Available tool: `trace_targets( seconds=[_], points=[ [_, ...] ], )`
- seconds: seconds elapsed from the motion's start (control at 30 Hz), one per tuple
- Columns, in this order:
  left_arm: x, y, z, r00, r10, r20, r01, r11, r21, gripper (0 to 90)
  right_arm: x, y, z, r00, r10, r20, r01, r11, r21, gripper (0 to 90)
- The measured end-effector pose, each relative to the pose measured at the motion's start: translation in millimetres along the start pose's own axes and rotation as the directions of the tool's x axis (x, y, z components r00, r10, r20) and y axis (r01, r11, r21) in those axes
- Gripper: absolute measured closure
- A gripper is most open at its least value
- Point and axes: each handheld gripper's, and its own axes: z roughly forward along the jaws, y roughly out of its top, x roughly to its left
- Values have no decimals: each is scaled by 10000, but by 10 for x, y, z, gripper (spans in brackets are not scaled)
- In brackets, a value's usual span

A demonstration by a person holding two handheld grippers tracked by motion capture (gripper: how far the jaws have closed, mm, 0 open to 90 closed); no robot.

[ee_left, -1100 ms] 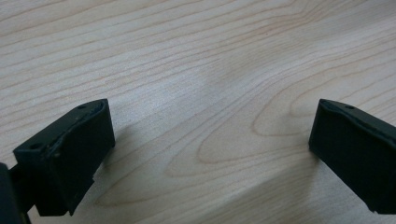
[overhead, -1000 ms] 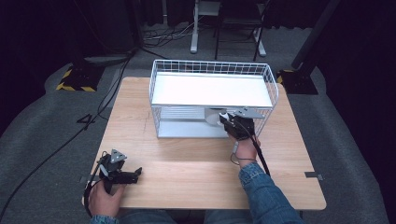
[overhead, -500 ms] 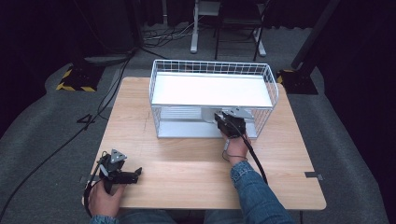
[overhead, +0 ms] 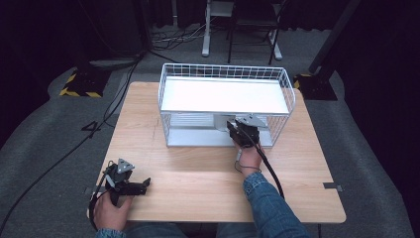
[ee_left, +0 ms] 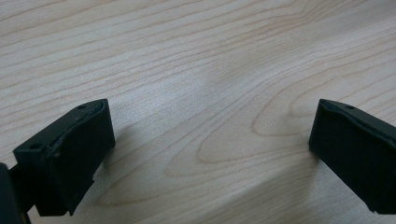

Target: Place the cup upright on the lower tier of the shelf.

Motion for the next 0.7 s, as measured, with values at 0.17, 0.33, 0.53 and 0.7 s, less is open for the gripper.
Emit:
trace_targets(
  seconds=[0.17,0.33,0.53,0.7],
  points=[
    [0,0,0,10000,2,0,-2,10000,-1,5,4,-6,3,10000,32,-24,-32,10000,-18,711],
    [0,0,0,10000,2,-3,-2,10000,-2,5,-12,-15,-1,9999,104,-60,-103,9999,70,705],
    [0,0,0,10000,-2,3,2,10000,-2,5,-21,-51,-13,9999,-76,-152,75,10000,-29,603],
    [0,0,0,10000,3,1,-3,10000,2,5,5,-37,-36,9994,-216,-272,213,9997,-120,528]
  ],
)
